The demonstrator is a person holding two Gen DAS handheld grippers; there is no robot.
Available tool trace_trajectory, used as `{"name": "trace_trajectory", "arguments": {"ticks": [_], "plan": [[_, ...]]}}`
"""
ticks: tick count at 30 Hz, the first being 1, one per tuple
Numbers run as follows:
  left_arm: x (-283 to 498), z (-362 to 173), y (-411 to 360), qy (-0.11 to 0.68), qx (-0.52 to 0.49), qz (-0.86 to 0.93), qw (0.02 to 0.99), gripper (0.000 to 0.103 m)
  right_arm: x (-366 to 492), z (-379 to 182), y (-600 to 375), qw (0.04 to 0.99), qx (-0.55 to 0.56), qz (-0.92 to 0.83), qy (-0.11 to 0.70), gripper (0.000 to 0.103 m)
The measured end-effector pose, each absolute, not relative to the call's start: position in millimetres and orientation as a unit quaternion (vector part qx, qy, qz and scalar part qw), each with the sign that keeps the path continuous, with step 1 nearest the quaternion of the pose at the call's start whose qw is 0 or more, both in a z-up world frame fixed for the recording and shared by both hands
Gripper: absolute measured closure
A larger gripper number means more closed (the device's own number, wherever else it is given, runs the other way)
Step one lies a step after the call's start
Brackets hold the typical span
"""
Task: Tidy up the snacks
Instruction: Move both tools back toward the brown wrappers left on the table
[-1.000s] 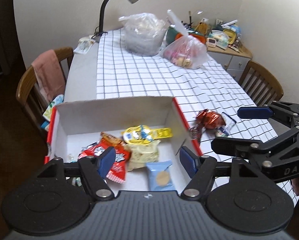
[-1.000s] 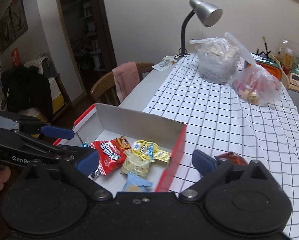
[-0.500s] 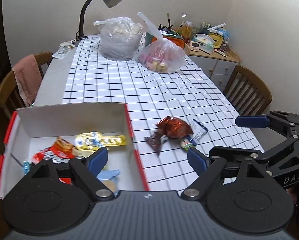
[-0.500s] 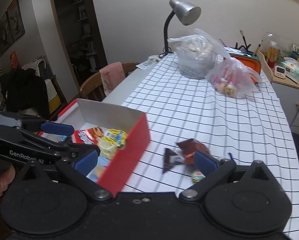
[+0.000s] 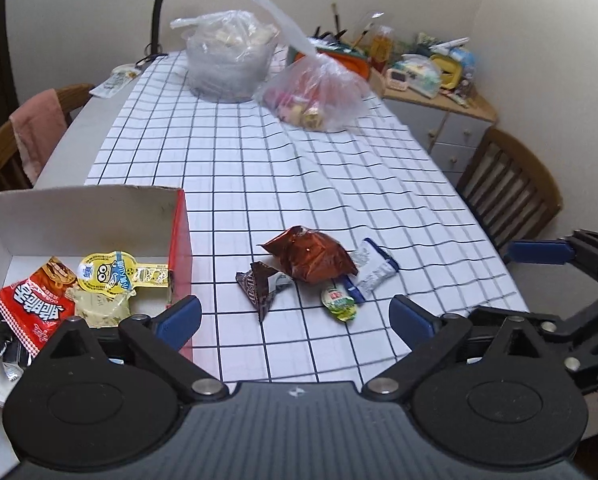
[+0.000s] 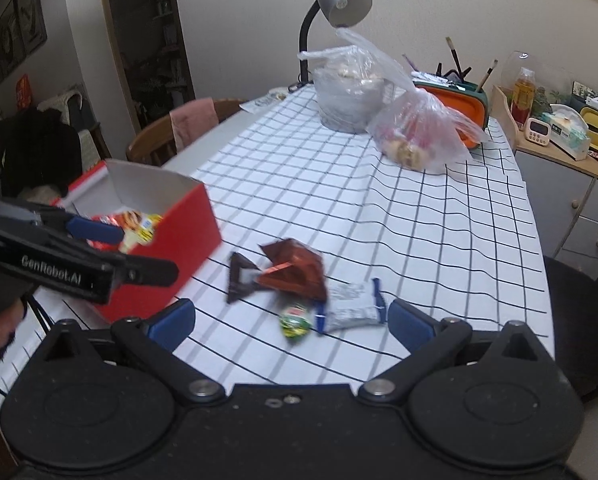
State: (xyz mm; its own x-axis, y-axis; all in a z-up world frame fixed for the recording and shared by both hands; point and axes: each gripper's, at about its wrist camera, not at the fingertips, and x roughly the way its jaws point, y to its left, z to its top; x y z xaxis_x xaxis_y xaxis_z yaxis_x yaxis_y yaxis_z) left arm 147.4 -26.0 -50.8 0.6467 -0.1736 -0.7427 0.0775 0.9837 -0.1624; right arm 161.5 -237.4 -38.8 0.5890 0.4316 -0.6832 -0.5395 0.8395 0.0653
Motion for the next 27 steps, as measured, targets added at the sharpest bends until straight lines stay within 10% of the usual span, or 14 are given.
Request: {"name": "trace_trajectory", "arguments": {"ticks": [16,27], "plan": [[199,-107,-63,0.444,-0.003,0.023,0.896,0.002,203,-111,-232,0.849,-0.119,0.33,0.395,0.004],[229,-133,-63,0.472,0.014,0.047,0.88,0.003,229,-142,-204,0.828,-0.128,0.37,0.401,0.028]]}}
